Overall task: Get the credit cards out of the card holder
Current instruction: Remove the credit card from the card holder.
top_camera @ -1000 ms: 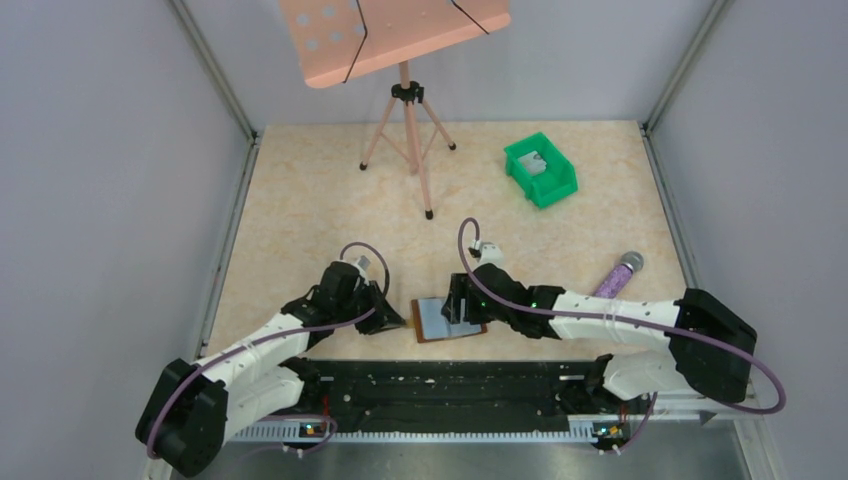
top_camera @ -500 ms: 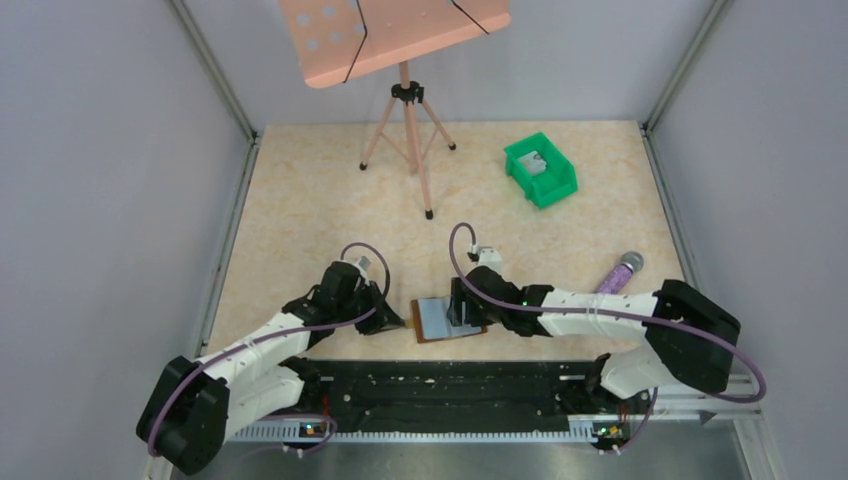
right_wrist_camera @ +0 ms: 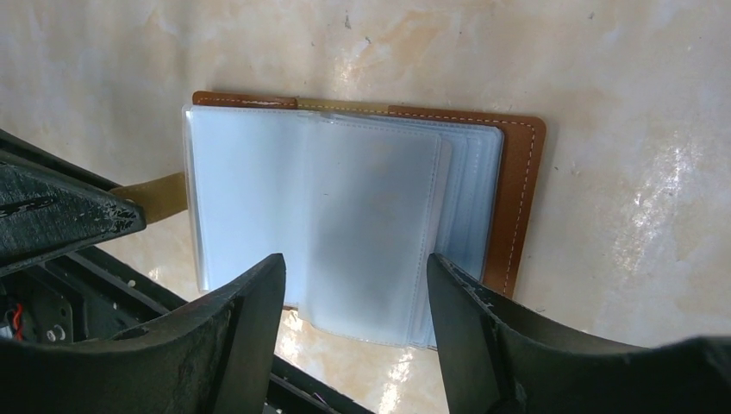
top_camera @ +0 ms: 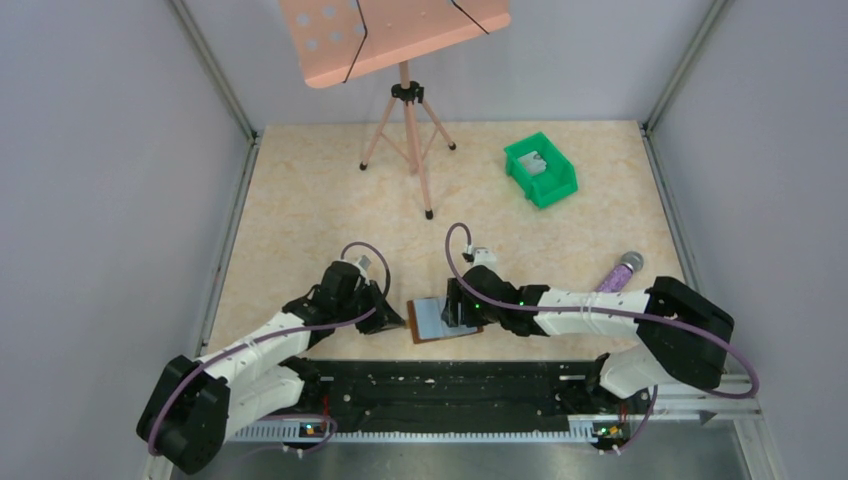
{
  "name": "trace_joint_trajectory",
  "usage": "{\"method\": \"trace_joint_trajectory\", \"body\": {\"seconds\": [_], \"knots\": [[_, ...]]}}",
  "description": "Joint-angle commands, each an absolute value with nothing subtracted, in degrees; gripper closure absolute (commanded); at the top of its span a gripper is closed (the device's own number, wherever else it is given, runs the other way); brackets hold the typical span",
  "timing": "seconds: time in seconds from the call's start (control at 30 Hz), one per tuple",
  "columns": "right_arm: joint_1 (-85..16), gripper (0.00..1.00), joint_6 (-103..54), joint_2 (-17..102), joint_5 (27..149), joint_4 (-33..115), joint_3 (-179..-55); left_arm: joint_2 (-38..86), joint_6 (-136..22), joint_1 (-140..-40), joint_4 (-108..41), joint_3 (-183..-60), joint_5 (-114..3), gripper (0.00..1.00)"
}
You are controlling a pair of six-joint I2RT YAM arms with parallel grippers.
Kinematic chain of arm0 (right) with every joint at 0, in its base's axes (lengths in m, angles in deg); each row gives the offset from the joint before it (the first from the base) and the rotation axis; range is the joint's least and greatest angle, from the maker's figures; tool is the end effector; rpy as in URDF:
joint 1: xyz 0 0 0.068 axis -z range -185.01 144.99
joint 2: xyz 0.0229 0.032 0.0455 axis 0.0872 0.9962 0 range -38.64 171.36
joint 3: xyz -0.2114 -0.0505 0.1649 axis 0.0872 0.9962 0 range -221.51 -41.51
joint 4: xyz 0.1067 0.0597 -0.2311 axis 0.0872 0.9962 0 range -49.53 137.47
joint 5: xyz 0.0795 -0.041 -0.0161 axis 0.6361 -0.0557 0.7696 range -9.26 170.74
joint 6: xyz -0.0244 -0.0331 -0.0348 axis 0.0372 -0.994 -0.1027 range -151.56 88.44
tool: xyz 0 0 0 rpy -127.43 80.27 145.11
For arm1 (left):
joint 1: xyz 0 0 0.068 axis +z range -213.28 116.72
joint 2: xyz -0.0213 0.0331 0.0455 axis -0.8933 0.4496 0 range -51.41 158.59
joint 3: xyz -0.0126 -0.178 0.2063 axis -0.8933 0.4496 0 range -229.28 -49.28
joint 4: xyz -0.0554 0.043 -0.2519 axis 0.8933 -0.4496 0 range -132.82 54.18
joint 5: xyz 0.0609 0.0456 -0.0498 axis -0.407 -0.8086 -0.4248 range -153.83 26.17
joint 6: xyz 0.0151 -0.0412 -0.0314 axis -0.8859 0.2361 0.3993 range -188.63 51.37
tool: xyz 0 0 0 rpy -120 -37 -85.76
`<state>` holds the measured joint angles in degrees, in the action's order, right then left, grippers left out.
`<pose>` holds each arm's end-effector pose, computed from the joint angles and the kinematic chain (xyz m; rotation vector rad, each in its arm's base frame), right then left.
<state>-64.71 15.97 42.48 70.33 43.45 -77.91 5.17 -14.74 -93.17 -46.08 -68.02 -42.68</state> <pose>0.1412 0.2290 0.1641 -0.1767 2.4841 0.6405 0.1466 -0.0991 0.1511 -0.3646 2.6228 -1.0425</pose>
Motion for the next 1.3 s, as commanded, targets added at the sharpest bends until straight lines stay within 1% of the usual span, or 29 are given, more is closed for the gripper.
{"method": "trace_joint_trajectory", "body": {"seconds": [0.0,0.4,0.53,0.63,0.73,0.87,1.03,1.27], "knots": [[-64.4,0.39,15.9,42.2,71.2,43.0,-79.4,5.9,-15.0,-93.3,-43.2,-69.1,-42.1,0.84],[-64.4,0.40,15.3,41.5,70.9,45.9,-81.2,5.8,-14.8,-93.3,-42.7,-69.0,-41.8,0.84],[-64.4,0.43,15.4,41.5,71.0,45.8,-81.1,5.8,-14.1,-93.3,-41.7,-68.5,-41.5,0.84],[-64.6,0.43,15.3,41.6,69.7,47.9,-82.1,5.7,-13.9,-93.3,-41.5,-68.5,-41.1,0.84],[-65.0,0.42,14.9,41.6,67.7,50.8,-83.6,5.1,-14.1,-93.3,-42.2,-68.6,-41.5,0.85],[-65.7,0.42,14.2,42.0,67.6,51.1,-84.9,4.0,-14.1,-93.3,-42.2,-68.0,-41.8,0.84],[-66.0,0.41,14.0,45.1,67.5,52.4,-86.4,4.8,-15.0,-93.3,-43.1,-68.7,-41.3,0.84],[-66.2,0.36,14.6,45.3,64.1,54.6,-87.0,5.5,-15.0,-93.3,-42.9,-69.2,-41.5,0.85]]}}
